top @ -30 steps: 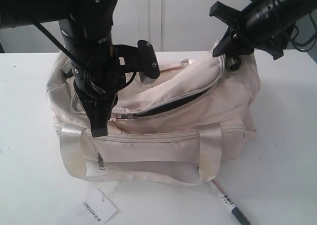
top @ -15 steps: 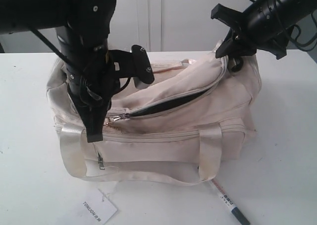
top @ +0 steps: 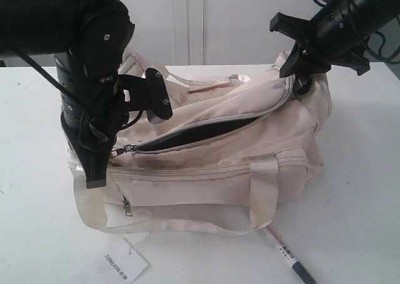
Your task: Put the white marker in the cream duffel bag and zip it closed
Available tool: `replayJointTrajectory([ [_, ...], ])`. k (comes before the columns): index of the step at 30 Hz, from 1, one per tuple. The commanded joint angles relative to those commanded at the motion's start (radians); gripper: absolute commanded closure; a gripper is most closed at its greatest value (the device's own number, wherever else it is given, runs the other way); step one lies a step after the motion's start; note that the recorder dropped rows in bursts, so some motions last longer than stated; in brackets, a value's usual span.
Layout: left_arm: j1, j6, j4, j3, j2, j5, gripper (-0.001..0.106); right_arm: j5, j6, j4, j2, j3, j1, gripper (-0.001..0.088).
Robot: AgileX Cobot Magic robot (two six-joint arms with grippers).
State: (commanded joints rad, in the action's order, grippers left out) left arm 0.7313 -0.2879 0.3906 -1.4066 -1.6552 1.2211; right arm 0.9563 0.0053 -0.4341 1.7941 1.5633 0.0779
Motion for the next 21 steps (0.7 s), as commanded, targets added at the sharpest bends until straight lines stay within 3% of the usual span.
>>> replayJointTrajectory([
  [11, -0.014, -0.053, -0.143, 0.000, 0.088, 0.000, 0.105, -0.019, -0.005, -0.013, 0.000, 0.000, 0.000, 0.0868],
  [21, -0.014, -0.075, -0.171, 0.000, 0.152, -0.072, 0.105, -0.006, 0.010, -0.019, 0.000, 0.000, 0.000, 0.0868],
])
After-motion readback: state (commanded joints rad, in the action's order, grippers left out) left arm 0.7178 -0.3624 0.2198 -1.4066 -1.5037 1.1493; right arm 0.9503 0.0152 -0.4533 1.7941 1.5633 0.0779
